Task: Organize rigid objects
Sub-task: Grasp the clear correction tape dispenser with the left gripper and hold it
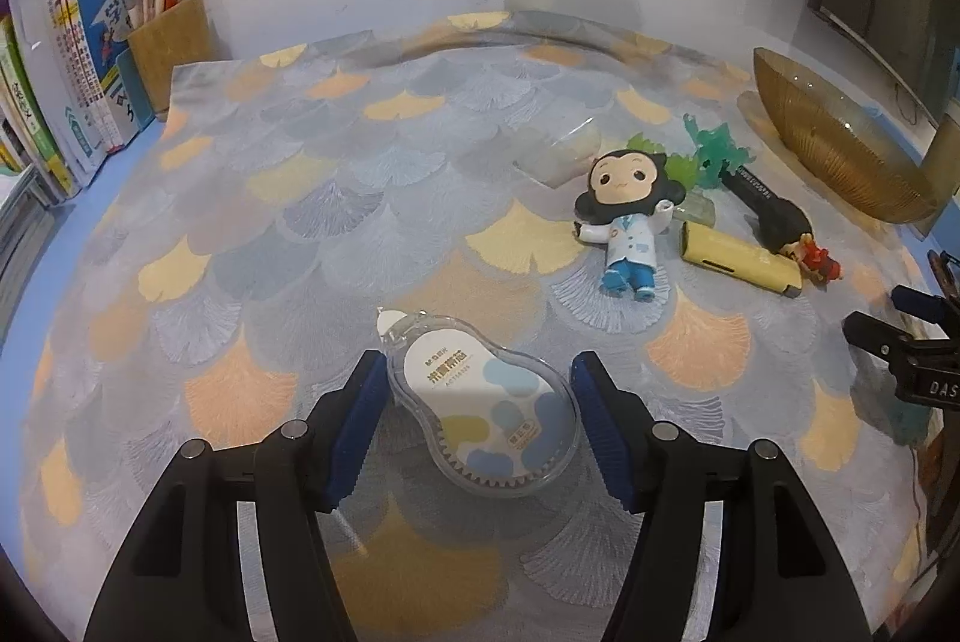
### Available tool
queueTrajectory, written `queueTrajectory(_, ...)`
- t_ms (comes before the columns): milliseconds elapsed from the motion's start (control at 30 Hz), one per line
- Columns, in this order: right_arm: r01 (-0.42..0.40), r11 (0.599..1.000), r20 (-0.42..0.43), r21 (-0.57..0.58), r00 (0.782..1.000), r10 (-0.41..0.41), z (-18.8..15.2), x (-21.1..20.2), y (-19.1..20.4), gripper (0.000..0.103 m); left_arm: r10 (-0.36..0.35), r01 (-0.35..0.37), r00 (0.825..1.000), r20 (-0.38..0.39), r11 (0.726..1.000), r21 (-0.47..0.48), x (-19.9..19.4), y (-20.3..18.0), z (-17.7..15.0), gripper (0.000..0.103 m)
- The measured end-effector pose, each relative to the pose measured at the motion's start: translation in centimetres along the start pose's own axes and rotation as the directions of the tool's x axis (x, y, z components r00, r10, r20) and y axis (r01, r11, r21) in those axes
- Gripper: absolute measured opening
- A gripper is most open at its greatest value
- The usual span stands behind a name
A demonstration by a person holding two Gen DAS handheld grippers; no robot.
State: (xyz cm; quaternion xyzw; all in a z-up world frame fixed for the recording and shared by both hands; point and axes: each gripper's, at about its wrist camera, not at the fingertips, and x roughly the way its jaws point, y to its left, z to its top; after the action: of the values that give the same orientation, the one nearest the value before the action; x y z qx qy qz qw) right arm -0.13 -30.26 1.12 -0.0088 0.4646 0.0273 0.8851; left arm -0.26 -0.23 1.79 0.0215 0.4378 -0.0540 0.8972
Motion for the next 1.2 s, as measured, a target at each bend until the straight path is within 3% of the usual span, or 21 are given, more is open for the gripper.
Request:
queueTrajectory(600,-0.001,1.000,-0.005,0.002,1.000,0.001,0.07,0.20,-0.11,0.103,0.028,-0.028,1.000,-0.005,1.000,-0.010,0.13,0.05,-0.02,0.061)
queueTrajectory(1200,0.001,1.000,-0.007,0.003,1.000,-0.001,0.08,0.24,-0.07,0.103,-0.002,0.002,1.000,0.008,1.000,-0.029,-0.14,-0.03,-0.07,0.061)
